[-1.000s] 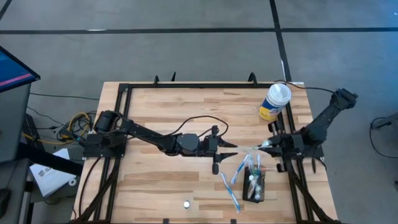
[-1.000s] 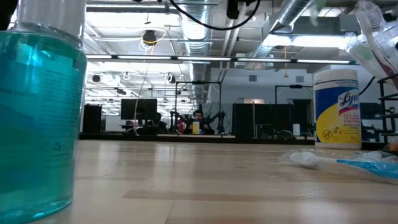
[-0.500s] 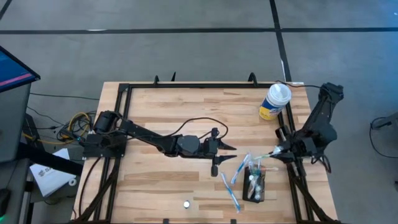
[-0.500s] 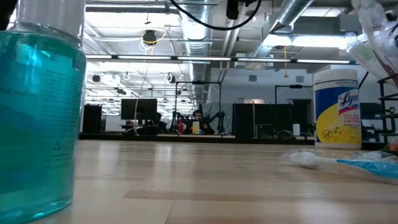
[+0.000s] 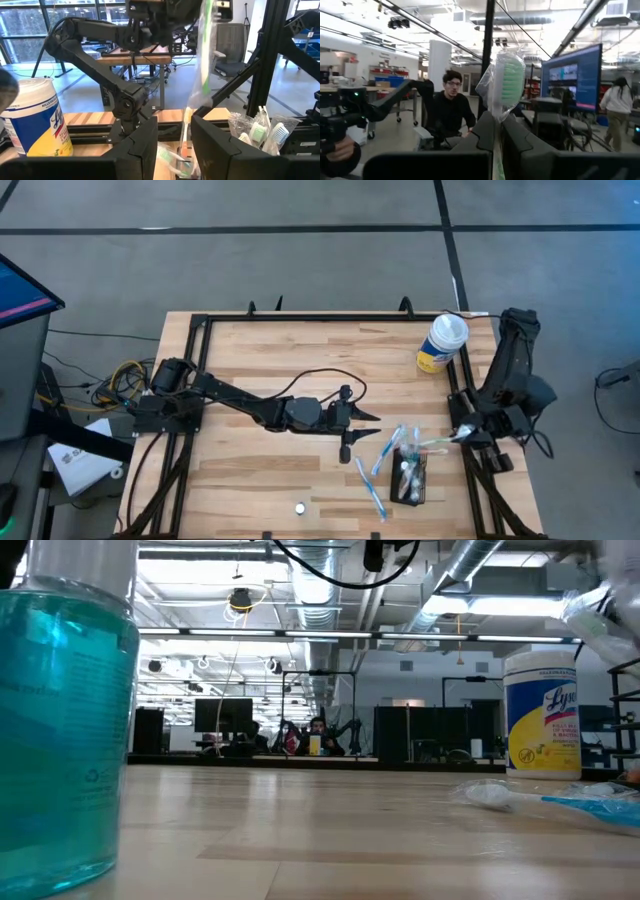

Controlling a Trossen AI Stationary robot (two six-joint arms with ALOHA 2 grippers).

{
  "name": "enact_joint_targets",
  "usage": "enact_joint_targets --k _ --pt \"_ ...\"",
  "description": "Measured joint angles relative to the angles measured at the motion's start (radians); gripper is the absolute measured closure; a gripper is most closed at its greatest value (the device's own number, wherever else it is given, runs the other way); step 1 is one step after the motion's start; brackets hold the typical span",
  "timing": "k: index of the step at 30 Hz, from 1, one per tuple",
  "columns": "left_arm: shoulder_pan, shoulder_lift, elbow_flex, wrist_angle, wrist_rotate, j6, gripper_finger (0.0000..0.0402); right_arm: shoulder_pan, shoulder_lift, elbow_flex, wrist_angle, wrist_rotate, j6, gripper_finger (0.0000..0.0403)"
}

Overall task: Pick & Place toothbrushing station
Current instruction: Put the green toothbrush into the black wire organizer

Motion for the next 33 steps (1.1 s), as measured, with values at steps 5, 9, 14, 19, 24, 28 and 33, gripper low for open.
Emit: enact_joint_targets --k 5,9,14,19,24,28,33 --pt "0.002 0.000 0.000 0.000 0.000 0.000 0.0291 0.021 0.058 0.057 0.001 0.000 -0.036 0.0403" --pt "0.002 0.001 0.000 -0.001 0.000 0.000 0.0291 0.053 0.119 0.087 -0.001 0.021 -0.021 0.0403" --pt "0.002 0.002 0.000 -0.002 0.001 0.000 0.0291 0.138 0.192 0.114 -0.003 0.182 -0.014 0.0403" --pt "0.002 0.002 0.000 -0.002 0.001 0.000 0.0291 0.236 0.242 0.131 -0.001 0.290 -0.001 0.0403" --pt "0.002 0.002 0.000 -0.004 0.003 0.000 0.0291 0.276 0.293 0.131 -0.001 0.331 0.079 0.0402" --pt "0.002 0.002 0.000 -0.005 0.003 0.000 0.0291 0.268 0.347 0.131 -0.001 0.336 0.135 0.0402" --pt "0.002 0.002 0.000 -0.005 0.002 0.000 0.0291 0.251 0.420 0.131 -0.001 0.336 0.221 0.0402"
